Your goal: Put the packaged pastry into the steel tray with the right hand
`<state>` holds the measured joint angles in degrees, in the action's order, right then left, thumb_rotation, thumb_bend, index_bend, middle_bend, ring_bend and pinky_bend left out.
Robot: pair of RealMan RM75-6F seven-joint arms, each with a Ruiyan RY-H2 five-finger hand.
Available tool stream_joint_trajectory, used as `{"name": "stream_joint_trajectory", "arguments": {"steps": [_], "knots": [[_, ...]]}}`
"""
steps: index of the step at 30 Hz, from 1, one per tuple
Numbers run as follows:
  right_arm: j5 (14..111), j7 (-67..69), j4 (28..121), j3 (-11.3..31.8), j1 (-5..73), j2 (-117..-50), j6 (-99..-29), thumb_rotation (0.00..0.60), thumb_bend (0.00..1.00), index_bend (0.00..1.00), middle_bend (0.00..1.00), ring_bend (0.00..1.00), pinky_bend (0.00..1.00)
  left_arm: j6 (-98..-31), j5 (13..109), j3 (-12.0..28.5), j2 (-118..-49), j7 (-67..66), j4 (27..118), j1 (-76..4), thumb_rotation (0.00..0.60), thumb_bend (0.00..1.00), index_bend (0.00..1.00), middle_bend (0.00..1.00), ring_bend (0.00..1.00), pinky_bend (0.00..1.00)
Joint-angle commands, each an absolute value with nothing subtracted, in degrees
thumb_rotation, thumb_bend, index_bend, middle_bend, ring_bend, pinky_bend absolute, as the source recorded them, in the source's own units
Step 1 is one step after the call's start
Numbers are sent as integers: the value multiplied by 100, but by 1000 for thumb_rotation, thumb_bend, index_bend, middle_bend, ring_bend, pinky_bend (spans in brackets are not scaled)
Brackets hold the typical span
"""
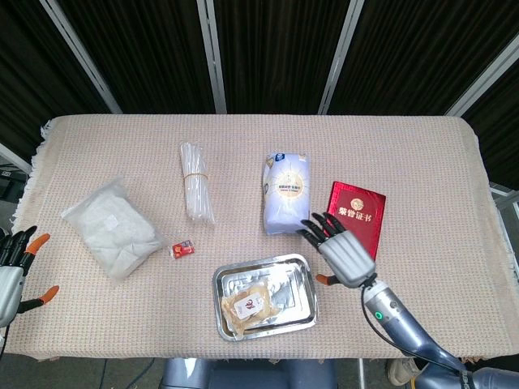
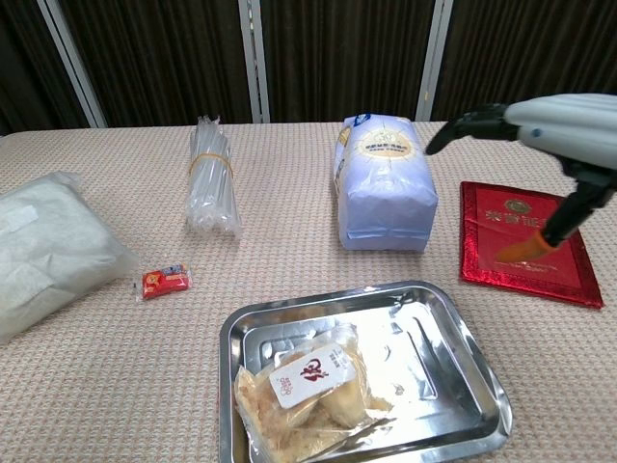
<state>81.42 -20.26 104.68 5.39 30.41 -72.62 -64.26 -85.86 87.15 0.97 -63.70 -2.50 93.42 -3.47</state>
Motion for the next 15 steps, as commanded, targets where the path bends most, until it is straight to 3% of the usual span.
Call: {"name": "stream_joint_trajectory", "arguments": {"steps": [1, 8, 15], "knots": [[8290, -1832, 10188, 263, 2426, -7083, -7197, 600, 25, 157, 101, 10, 92, -8627, 8760, 97, -6346, -274, 9399, -342, 600, 171, 126, 0, 0, 0], [8501, -1591, 9781, -114, 1634, -7012, -8136, 600, 24, 54, 7, 0, 39, -8755, 8921, 65, -6270, -387, 9618, -313, 600, 170, 126, 0, 0, 0], [8440, -1205, 9545, -314, 1020, -7049, -8678, 600, 23, 45, 0, 0, 16, -8919, 9047, 16, -6188, -399, 9753, -230, 600, 173, 126, 0, 0, 0]]}}
